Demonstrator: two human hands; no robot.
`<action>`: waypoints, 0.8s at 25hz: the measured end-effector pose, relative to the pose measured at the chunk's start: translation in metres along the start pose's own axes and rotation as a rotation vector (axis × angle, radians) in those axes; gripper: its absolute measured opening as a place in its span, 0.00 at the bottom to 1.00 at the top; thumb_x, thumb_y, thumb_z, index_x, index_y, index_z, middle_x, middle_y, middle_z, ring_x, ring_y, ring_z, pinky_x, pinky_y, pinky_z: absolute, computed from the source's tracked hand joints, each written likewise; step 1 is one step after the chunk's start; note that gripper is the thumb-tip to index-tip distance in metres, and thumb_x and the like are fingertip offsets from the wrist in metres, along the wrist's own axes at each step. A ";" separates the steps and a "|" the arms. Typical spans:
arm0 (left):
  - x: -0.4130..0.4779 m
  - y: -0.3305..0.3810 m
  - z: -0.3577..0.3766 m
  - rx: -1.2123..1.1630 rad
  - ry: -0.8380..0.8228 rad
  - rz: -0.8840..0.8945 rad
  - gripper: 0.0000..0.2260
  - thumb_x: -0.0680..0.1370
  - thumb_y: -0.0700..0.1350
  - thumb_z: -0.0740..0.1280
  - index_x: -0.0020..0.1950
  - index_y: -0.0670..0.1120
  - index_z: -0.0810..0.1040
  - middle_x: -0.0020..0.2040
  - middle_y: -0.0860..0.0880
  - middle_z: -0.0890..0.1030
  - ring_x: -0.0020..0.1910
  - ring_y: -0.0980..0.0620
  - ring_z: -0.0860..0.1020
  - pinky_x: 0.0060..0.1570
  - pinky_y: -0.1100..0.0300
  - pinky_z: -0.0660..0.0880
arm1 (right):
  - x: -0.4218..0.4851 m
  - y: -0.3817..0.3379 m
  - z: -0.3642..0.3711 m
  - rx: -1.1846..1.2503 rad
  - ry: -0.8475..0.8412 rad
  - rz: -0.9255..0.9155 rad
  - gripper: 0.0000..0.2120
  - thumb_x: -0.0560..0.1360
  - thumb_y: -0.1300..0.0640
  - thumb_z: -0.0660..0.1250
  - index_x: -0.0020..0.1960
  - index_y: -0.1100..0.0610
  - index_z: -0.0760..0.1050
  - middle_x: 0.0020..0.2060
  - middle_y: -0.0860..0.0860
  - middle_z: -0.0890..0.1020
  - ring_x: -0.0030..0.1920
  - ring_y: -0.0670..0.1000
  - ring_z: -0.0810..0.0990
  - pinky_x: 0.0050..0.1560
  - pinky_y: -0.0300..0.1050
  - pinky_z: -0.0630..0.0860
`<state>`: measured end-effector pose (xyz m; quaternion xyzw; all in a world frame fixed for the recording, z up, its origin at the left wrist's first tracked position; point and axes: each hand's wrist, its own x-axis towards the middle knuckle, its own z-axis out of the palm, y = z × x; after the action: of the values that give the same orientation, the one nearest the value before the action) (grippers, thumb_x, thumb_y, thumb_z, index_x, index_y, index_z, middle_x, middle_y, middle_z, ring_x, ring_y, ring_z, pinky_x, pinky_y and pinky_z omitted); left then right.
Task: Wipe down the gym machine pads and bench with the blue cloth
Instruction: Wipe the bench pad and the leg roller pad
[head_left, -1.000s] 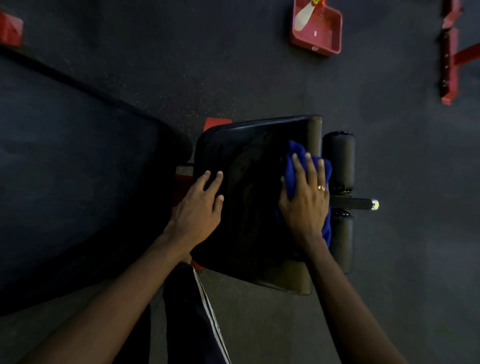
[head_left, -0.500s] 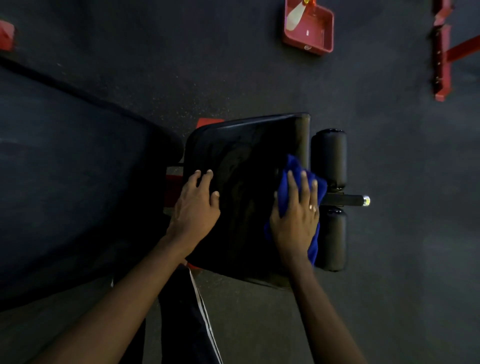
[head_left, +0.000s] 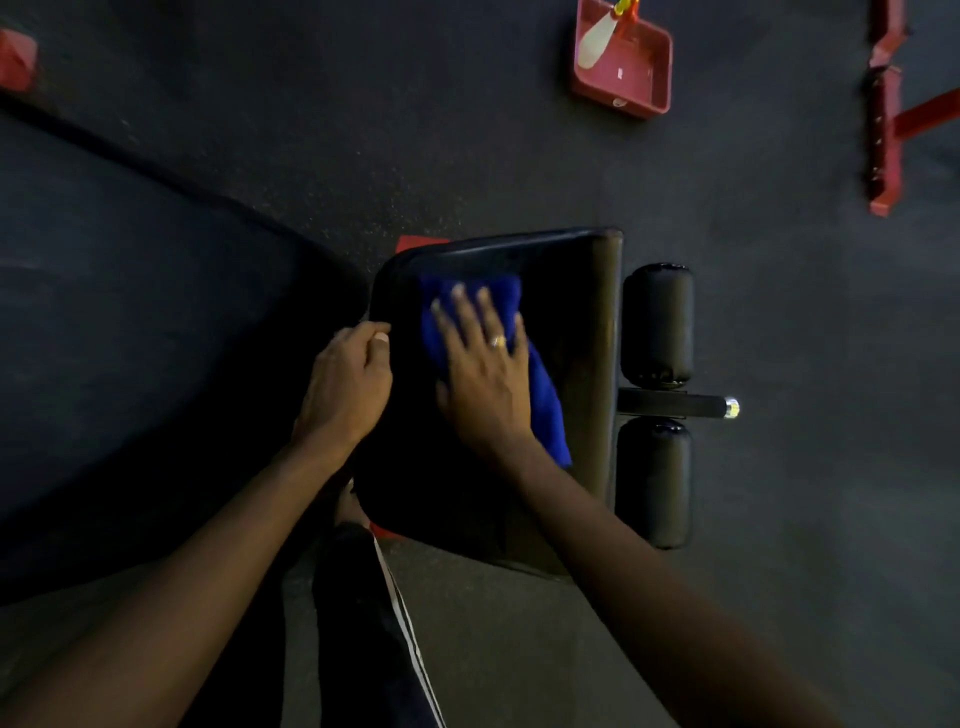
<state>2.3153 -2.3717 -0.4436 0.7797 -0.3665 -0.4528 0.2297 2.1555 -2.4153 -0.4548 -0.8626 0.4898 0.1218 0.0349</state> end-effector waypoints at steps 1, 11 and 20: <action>0.001 -0.003 -0.001 -0.002 0.031 0.001 0.16 0.84 0.47 0.55 0.69 0.48 0.75 0.67 0.46 0.75 0.62 0.50 0.74 0.57 0.60 0.67 | -0.019 0.002 0.002 -0.016 -0.053 -0.132 0.39 0.72 0.46 0.65 0.81 0.50 0.57 0.81 0.52 0.57 0.80 0.56 0.53 0.76 0.63 0.54; -0.017 -0.009 0.019 0.074 -0.056 0.100 0.22 0.85 0.52 0.52 0.79 0.50 0.60 0.79 0.47 0.58 0.76 0.51 0.60 0.67 0.59 0.60 | 0.070 -0.003 -0.014 -0.033 -0.065 -0.054 0.33 0.77 0.47 0.62 0.80 0.51 0.59 0.80 0.53 0.59 0.80 0.58 0.52 0.77 0.66 0.49; -0.021 -0.008 0.029 0.180 -0.297 0.310 0.24 0.85 0.52 0.53 0.81 0.55 0.53 0.82 0.49 0.47 0.80 0.50 0.47 0.76 0.50 0.55 | 0.010 0.093 -0.024 0.230 0.263 0.437 0.26 0.82 0.45 0.58 0.79 0.50 0.62 0.79 0.50 0.61 0.80 0.55 0.54 0.78 0.59 0.57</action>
<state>2.2859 -2.3518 -0.4519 0.6563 -0.5505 -0.4873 0.1694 2.0854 -2.4761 -0.4284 -0.7353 0.6751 -0.0433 0.0416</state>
